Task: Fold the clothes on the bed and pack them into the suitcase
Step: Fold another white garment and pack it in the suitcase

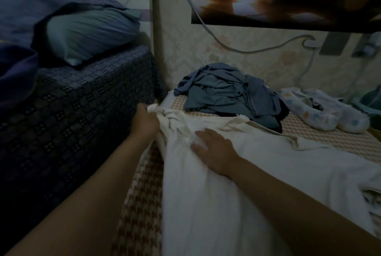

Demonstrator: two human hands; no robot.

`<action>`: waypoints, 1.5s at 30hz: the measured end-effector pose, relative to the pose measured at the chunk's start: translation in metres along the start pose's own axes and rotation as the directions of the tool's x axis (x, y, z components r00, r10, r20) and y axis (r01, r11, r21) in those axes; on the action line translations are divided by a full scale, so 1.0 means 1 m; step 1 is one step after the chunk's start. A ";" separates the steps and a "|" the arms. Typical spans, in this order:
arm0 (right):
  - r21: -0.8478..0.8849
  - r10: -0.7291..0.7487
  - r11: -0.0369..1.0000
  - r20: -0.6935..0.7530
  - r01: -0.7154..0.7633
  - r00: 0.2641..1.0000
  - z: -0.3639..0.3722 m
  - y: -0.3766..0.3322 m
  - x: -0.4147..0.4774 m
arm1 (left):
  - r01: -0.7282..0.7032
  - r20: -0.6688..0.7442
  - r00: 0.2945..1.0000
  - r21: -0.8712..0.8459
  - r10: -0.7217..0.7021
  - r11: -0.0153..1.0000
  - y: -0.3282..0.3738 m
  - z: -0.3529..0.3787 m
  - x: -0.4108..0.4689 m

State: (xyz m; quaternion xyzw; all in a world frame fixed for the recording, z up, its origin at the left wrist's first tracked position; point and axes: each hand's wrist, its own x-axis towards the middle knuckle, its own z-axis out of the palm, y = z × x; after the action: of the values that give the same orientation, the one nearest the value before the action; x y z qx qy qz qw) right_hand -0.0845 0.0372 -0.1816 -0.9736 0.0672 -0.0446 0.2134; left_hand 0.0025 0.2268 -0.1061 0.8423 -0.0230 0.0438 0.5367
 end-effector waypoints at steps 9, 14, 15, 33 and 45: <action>-0.170 0.031 0.985 0.147 -0.006 0.989 -0.006 0.017 -0.011 | -0.358 0.042 0.829 0.805 0.557 0.473 0.008 -0.007 0.013; -0.228 0.065 0.968 -0.179 -0.106 0.982 -0.022 0.043 -0.009 | -0.622 0.610 0.751 0.526 0.252 0.580 -0.020 0.052 0.007; -0.246 0.084 0.960 -0.212 -0.136 0.974 -0.027 0.049 -0.007 | -0.613 0.689 0.711 0.511 0.140 0.602 -0.026 0.062 0.005; -0.505 0.130 0.813 -0.330 -0.291 0.935 -0.073 0.170 -0.028 | -0.886 0.769 0.419 0.462 0.483 0.034 0.034 0.184 -0.003; -0.671 -0.150 0.709 -0.444 -0.217 0.883 -0.086 0.219 -0.025 | -0.905 0.729 0.269 0.415 0.630 -0.094 0.056 0.238 -0.011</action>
State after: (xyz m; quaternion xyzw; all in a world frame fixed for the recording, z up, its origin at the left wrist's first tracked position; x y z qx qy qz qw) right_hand -0.1433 -0.1910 -0.1979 -0.9383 0.1467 -0.2446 -0.1956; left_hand -0.0020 -0.0126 -0.1568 0.7882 -0.5699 0.2249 -0.0582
